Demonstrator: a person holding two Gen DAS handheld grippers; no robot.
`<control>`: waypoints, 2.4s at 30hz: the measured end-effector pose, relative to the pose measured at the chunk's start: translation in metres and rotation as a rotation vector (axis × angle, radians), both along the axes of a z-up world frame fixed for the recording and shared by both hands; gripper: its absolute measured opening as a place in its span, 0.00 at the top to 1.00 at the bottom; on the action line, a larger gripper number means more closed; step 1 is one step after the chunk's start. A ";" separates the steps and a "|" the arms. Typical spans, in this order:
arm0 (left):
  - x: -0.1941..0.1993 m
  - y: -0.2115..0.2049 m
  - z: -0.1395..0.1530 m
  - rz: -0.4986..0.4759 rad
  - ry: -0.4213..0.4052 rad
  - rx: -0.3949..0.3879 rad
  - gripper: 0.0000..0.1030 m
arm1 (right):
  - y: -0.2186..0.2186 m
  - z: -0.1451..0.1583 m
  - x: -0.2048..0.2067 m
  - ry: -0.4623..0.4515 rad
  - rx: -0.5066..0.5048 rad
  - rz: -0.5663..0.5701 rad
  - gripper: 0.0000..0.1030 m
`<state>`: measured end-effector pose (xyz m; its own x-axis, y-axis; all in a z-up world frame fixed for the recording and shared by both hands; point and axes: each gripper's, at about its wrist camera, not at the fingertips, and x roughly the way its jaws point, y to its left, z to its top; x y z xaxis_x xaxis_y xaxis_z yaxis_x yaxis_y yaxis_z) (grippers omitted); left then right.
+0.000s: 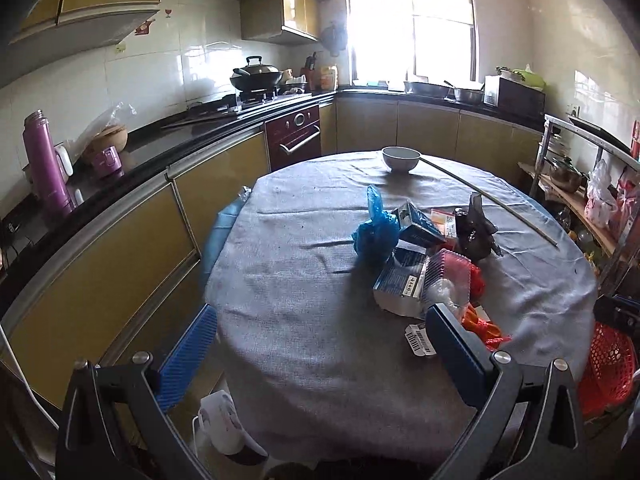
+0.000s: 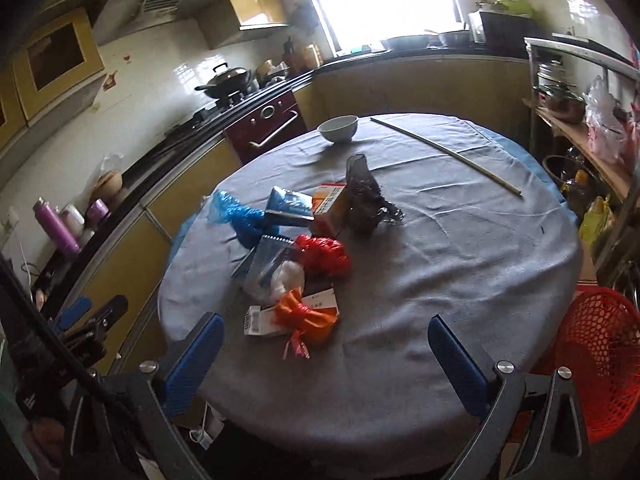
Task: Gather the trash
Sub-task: 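Move both tools toward the pile of trash on the table, then grasp the clear plastic tray with the left tool while the right tool grasps the orange mesh bag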
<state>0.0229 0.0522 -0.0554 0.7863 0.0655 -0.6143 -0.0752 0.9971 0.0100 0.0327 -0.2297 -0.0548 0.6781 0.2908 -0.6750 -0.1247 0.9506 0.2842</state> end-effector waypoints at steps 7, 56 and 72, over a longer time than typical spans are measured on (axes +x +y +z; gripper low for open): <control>0.000 -0.016 -0.014 -0.052 0.021 0.041 0.00 | 0.015 -0.020 0.004 0.063 0.015 0.053 0.04; 0.046 -0.014 -0.066 -0.023 0.153 0.131 0.00 | 0.081 -0.091 0.099 0.131 -0.051 0.284 0.35; 0.069 -0.023 -0.073 -0.071 0.207 0.079 0.00 | 0.060 -0.116 0.115 0.152 -0.039 0.274 0.60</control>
<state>0.0920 0.0296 -0.1284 0.6482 0.0691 -0.7583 0.0069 0.9953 0.0966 0.1481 -0.1697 -0.1708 0.4687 0.4204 -0.7769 -0.3365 0.8981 0.2830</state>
